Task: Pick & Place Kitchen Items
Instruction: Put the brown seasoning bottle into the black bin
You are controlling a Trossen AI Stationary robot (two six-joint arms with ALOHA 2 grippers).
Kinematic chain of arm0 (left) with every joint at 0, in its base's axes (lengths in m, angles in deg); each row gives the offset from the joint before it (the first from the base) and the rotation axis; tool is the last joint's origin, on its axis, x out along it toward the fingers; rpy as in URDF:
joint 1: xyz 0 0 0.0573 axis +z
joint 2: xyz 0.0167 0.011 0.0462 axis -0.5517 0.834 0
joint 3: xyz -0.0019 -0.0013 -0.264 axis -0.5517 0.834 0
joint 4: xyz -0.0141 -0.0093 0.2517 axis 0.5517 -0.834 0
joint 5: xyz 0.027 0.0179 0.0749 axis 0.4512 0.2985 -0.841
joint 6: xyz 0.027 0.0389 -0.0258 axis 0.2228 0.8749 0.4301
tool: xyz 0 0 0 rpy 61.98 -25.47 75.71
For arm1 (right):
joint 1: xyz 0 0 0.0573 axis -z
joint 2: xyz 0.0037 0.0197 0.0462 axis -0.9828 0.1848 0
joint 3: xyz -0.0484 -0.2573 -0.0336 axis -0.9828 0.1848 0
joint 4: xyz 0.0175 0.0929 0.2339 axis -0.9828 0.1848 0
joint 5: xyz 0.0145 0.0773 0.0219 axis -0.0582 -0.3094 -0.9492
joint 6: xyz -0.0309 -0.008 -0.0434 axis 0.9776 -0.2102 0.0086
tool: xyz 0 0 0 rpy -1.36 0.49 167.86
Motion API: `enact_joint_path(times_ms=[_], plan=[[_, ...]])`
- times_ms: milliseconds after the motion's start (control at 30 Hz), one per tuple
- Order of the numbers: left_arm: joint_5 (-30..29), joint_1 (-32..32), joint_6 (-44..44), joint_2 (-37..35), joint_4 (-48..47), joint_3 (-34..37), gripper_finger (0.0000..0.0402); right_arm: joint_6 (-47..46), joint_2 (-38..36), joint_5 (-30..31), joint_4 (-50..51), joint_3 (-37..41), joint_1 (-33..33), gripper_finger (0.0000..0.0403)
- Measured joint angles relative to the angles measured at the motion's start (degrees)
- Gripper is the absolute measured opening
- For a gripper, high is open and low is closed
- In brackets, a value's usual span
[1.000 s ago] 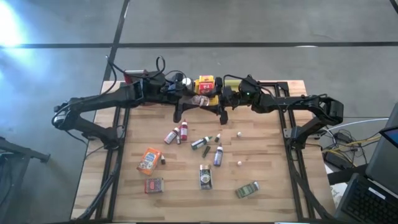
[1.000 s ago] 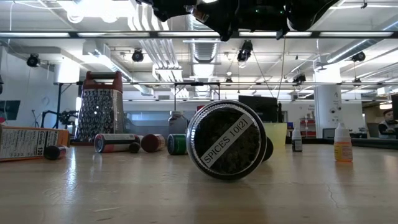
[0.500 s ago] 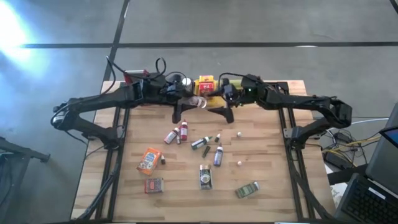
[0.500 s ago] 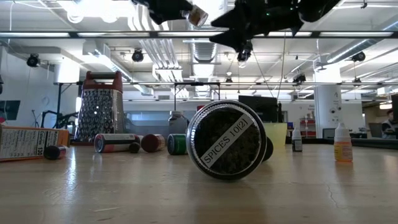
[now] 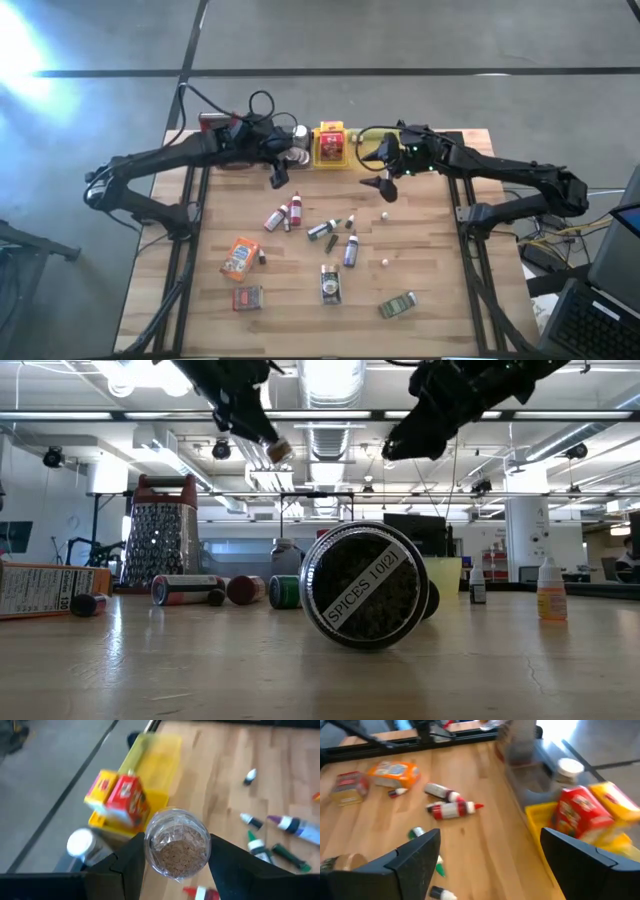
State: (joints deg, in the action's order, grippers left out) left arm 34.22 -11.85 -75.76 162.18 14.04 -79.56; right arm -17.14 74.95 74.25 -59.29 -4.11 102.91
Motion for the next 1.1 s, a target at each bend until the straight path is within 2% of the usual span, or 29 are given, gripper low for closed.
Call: enact_joint_path(times_ms=[167, 467, 767, 1100], plan=[[0.0, 4.7, -0.3, 0.2, -3.0, 0.0, 0.0193, -2.9, -2.3, 2.4, -2.7, 3.7, 3.4, 0.0314], [1.9, 12.6, -0.7, 1.8, -5.1, 0.0, 0.0193, -8.8, -3.0, 2.4, -6.9, 7.6, 9.8, 0.0285], [3.0, 13.6, -0.1, 9.7, -7.3, -0.8, 0.0193, -8.2, -3.1, 2.4, -9.0, 7.9, 12.4, 0.0254], [1.9, 15.2, 1.4, 16.1, -12.4, -7.0, 0.0193, -8.1, -3.1, 2.6, -9.0, 7.9, 12.7, 0.0226]])
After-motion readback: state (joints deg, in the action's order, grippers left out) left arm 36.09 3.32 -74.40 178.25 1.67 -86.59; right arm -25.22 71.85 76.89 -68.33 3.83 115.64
